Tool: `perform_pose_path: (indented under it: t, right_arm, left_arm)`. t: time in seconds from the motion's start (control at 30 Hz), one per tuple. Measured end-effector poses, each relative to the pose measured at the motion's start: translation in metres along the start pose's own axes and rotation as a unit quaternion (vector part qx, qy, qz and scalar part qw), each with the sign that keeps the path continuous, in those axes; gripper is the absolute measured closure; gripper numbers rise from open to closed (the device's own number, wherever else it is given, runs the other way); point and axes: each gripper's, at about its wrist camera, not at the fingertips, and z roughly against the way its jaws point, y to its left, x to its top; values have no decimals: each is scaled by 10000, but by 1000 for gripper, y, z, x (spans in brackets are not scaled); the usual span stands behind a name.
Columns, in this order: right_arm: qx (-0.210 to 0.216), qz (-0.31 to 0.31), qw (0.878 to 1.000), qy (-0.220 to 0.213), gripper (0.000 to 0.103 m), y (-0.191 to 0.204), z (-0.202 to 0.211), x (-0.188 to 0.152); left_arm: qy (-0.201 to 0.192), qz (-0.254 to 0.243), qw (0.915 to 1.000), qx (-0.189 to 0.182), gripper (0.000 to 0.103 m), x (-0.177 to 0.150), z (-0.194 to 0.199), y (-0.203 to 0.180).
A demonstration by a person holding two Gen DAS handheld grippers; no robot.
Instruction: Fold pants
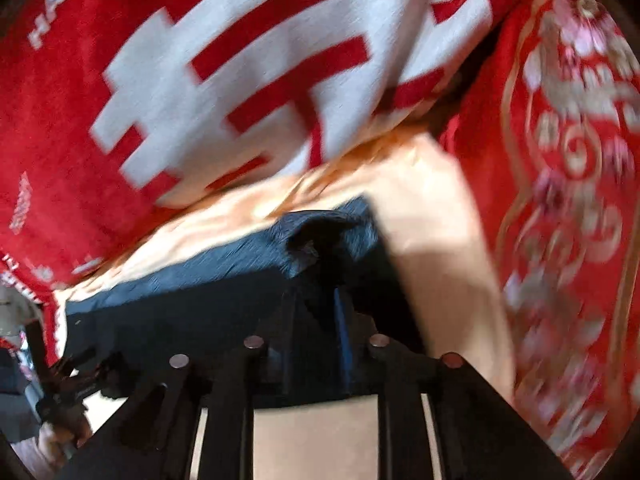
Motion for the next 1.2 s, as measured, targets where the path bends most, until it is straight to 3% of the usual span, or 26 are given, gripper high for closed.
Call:
perform_pose_path:
  t: [0.03,0.13,0.23,0.27,0.33,0.43,0.53,0.6,0.7,0.77,0.8,0.83,0.87,0.93,1.0,1.1,1.2]
  right_arm:
    - [-86,71,9999,-55,76,7,3,-6]
    - [-682,199,9968,-369,55,24,7,-16]
    - [-1417,-155,9878,-628,54,20,14,-15]
    - [-1334,-270,9875,-800,53,19,24,-17]
    - [-769,-209,9932,-847,53,28,35,-20]
    - [193,134,9996,-141,53,63,19,-33]
    - [892,-208,9950,404,54,97,-12,-65]
    - [1603,-859,9801,796,53,112,-38,-95]
    - [2213,-1270,9591,1227,53,141,-73,-131]
    - [2242,-1385,9538,1442,54,157,-97,-146]
    - [2264,-1489,9504,1530,58,162,-108,-151]
    - [2259,-1596,9487,1528,68,167,-115,-155]
    - [2251,-1652,9490,1465,91,170,-117,-155]
    - [2413,-1798,9461,1200,92,171,-108,-153]
    - [2475,-1856,9440,1148,92,169,-102,-154]
    - [1504,-1223,9679,1602,91,175,-109,-166]
    - [1437,-1172,9645,1883,91,172,-102,-171]
  left_arm:
    - [-24,16,10000,38,12,-3,1,10]
    - [-26,88,9999,41,12,-5,-2,31]
    - [-121,86,9999,5,12,-4,-3,53]
    - [-226,52,9997,-24,12,-1,-3,60]
    - [-386,-29,9992,-34,12,7,-7,69]
    - [-294,85,9995,-109,12,20,-17,101]
    - [-282,93,9992,-267,12,26,-19,126]
    - [-434,-112,9990,-83,12,27,-20,146]
    - [-344,-68,9993,117,12,25,-34,183]
    - [-259,150,9992,269,12,22,-48,213]
    - [-213,252,9987,377,12,18,-55,228]
    - [-134,374,9979,509,12,16,-64,246]
    - [-59,454,9972,594,12,12,-72,259]
    - [104,607,9963,603,10,6,-89,282]
    - [-45,722,9970,275,5,-11,-95,300]
    - [-61,316,9981,528,5,-17,-93,290]
    - [-25,201,9983,543,5,-15,-84,290]
